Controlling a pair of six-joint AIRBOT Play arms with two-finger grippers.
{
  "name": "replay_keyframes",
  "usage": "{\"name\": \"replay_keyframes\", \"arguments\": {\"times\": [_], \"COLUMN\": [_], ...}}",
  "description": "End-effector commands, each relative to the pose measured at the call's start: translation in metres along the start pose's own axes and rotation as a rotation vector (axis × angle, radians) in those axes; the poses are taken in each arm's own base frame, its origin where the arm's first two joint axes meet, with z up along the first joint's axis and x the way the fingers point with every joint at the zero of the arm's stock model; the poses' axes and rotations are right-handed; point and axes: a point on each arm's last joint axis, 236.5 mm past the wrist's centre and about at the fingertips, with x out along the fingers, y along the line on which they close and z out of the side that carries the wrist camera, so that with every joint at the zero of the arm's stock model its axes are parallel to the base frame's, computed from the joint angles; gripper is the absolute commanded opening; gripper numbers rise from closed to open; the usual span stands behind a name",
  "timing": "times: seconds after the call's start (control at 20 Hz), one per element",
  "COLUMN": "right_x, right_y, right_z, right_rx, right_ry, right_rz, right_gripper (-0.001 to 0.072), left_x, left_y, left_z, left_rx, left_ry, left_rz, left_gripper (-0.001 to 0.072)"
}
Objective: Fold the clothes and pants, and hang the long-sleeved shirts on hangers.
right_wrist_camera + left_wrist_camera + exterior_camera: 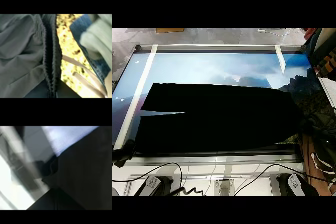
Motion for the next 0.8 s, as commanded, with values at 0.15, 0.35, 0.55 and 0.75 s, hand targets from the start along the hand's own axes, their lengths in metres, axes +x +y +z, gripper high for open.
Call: {"name": "replay_keyframes", "arguments": {"times": [0.15,0.35,0.55,0.75], "right_x": [-0.041,-0.057,-0.06,-0.037], "right_y": [0.027,0.036,-0.002,0.043], "right_z": [0.016,0.023,0.035,0.057], "right_rx": [-0.123,-0.103,-0.078,-0.138], "right_ry": [0.101,0.124,0.104,-0.008], "right_rz": [0.028,0.028,-0.245,-0.208], "right_gripper": [0.0016,0.0015,0.0014,0.0015], "left_x": [-0.046,-0.088,-0.103,-0.103], "left_y": [-0.081,-0.1,-0.147,-0.203], "left_z": [0.078,0.116,0.132,0.143], "left_rx": [0.001,0.08,0.191,0.242], "left_ry": [-0.218,-0.346,-0.421,-0.537], "left_rz": [-0.304,-0.315,-0.349,-0.378], "left_gripper": [0.001,0.0009,0.0007,0.0006]}}
